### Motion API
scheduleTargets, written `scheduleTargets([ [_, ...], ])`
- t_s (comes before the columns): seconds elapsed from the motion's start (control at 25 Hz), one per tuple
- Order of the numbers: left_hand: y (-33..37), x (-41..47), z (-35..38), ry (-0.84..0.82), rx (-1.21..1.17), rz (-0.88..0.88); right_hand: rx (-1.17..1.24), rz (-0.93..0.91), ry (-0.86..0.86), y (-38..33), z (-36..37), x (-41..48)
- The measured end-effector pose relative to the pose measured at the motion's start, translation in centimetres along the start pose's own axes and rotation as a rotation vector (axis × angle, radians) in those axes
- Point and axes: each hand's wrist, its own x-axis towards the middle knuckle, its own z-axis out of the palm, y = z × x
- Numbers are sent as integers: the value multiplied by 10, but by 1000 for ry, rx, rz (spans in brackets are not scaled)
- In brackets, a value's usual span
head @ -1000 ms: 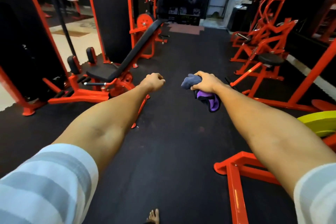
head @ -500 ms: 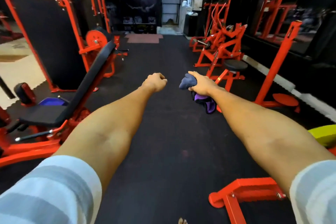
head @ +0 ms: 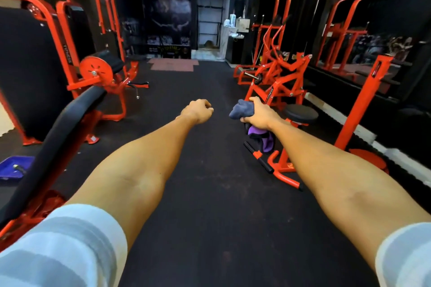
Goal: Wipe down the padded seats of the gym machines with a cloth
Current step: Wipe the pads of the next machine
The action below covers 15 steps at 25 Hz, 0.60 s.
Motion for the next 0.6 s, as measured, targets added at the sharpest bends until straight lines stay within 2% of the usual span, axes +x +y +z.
scheduleTargets([
  [0.2, -3, 122, 23, -33, 14, -3, 5, -2, -12, 30, 18, 117],
  [0.4, -11, 280, 46, -69, -18, 36, 5, 40, 17, 62, 46, 252],
  [0.6, 13, 426, 46, -92, -42, 114, 3, 98, 74, 75, 25, 377],
])
